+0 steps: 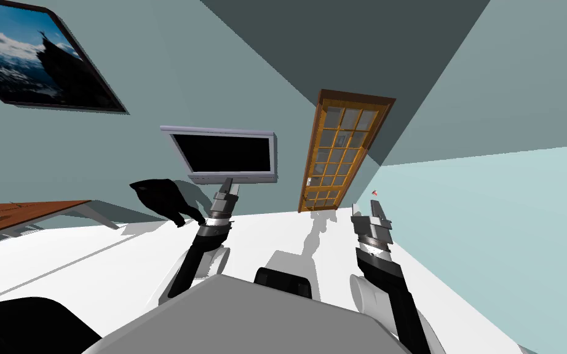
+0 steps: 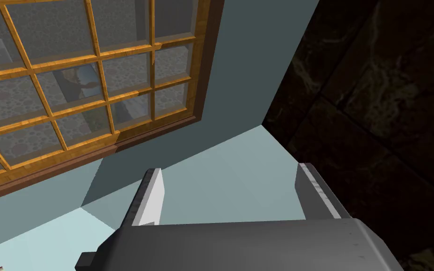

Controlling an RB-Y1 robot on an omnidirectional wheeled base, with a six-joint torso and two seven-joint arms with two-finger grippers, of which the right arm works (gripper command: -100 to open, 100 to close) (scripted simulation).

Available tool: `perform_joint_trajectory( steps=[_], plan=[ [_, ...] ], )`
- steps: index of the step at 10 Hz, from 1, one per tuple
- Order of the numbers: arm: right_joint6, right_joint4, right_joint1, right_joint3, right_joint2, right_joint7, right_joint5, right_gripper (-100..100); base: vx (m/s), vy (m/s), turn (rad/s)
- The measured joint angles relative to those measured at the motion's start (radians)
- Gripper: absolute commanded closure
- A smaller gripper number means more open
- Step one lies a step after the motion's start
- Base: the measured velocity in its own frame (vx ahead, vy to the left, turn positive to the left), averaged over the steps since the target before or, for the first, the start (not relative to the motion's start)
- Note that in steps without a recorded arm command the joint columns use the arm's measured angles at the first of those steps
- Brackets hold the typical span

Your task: Pull the door open

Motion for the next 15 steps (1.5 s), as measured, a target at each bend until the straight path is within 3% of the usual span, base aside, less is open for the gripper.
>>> perform_joint_trajectory(
  steps=[5,13,15],
  plan=[
    [-0.030,0.096,-0.033,-0.017,-0.028,0.079,0.027,-100,0.162,-0.023,0.023],
    [-0.069,0.262,-0.103,-0.035,-0.054,0.235,0.084,-100,0.101,-0.026,0.020],
    [-0.092,0.313,-0.115,-0.043,-0.063,0.275,0.096,-100,0.098,-0.026,0.017]
  ],
)
